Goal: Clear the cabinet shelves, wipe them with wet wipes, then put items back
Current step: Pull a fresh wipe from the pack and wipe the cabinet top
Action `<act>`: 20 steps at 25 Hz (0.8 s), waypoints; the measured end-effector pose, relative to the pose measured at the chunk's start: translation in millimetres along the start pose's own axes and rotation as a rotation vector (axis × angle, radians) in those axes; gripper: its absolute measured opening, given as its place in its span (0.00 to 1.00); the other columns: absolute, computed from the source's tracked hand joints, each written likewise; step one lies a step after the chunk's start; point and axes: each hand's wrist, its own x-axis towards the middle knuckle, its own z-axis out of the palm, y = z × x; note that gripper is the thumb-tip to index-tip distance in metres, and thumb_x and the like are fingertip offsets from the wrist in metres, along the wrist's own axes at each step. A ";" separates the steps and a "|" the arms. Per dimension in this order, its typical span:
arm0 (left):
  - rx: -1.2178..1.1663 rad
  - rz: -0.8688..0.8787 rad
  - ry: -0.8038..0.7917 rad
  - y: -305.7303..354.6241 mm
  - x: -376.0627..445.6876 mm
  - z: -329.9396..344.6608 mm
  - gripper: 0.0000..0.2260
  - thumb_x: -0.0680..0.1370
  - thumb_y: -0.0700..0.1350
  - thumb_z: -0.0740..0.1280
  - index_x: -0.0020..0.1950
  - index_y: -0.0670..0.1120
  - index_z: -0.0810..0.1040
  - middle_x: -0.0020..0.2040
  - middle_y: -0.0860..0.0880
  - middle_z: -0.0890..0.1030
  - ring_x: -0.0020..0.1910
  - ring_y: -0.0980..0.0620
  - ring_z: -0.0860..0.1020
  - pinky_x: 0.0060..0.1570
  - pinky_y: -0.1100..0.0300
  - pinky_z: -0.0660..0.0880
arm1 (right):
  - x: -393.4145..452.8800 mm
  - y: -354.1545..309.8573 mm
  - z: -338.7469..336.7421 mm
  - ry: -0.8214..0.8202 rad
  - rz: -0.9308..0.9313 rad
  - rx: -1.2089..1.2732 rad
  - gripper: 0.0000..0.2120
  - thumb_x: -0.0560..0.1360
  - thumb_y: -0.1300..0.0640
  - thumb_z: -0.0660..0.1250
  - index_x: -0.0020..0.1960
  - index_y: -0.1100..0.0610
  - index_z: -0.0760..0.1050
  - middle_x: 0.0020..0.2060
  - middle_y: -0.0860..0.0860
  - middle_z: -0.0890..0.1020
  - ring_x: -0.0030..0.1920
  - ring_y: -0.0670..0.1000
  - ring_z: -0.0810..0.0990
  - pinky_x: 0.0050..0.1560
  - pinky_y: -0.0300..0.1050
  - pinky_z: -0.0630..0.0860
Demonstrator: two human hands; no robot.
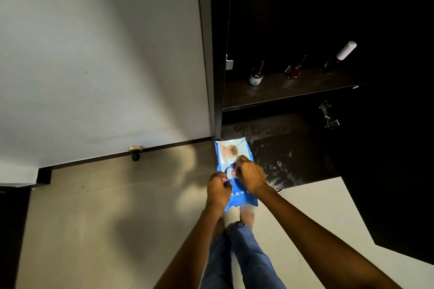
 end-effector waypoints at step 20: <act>-0.292 0.289 0.022 50.7 -15.5 -7.4 0.11 0.69 0.41 0.74 0.50 0.45 0.77 0.44 0.51 0.80 0.42 0.56 0.78 0.44 0.65 0.75 | -36.1 1.4 -77.8 0.148 0.309 1.297 0.08 0.77 0.57 0.64 0.48 0.62 0.74 0.49 0.63 0.79 0.45 0.55 0.80 0.33 0.35 0.80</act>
